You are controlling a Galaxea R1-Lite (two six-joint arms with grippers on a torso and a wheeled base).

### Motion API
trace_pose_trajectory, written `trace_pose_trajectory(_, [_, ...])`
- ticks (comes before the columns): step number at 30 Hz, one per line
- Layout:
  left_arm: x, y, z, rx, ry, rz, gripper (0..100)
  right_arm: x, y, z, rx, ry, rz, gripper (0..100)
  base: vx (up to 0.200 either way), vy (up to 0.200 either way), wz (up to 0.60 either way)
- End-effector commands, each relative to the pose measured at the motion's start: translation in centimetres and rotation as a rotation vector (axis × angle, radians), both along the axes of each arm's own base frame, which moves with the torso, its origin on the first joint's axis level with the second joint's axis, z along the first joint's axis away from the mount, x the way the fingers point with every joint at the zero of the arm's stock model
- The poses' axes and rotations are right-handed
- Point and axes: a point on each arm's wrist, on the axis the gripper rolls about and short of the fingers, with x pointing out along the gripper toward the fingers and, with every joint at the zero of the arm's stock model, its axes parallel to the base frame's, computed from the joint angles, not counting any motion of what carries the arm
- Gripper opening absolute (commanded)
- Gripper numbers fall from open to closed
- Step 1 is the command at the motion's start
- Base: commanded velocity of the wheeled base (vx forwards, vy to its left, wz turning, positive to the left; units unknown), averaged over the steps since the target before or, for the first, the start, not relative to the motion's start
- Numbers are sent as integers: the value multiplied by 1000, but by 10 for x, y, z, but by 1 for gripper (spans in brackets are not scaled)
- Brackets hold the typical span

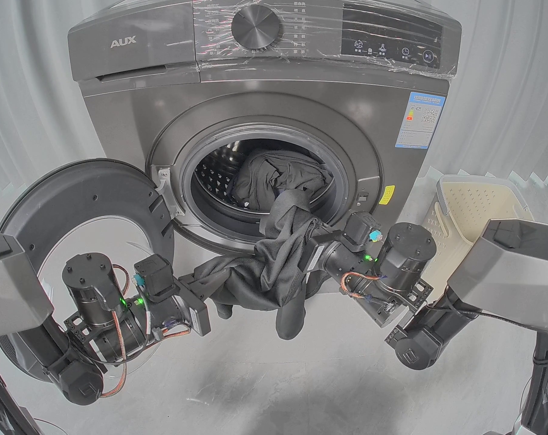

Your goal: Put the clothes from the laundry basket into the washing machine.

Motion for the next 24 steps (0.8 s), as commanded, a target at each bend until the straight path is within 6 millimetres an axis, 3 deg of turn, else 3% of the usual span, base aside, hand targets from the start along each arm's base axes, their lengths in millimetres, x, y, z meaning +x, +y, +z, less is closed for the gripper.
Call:
trace_pose_trajectory(1, [0,0,-10,22,33,0,100,-3,1,5,8,-11,8,0,0,0,0])
trace_pose_trajectory(11, [-7,4,-12,34,53,-34,100,4,-2,10,20,-25,-14,0,0,0,0])
trace_pose_trajectory(17, [-19,9,-22,94,77,-88,100,16,-13,12,25,-32,-54,0,0,0,0])
trace_pose_trajectory(24, [-32,15,-32,147,109,-137,100,16,-12,14,29,-37,-54,0,0,0,0])
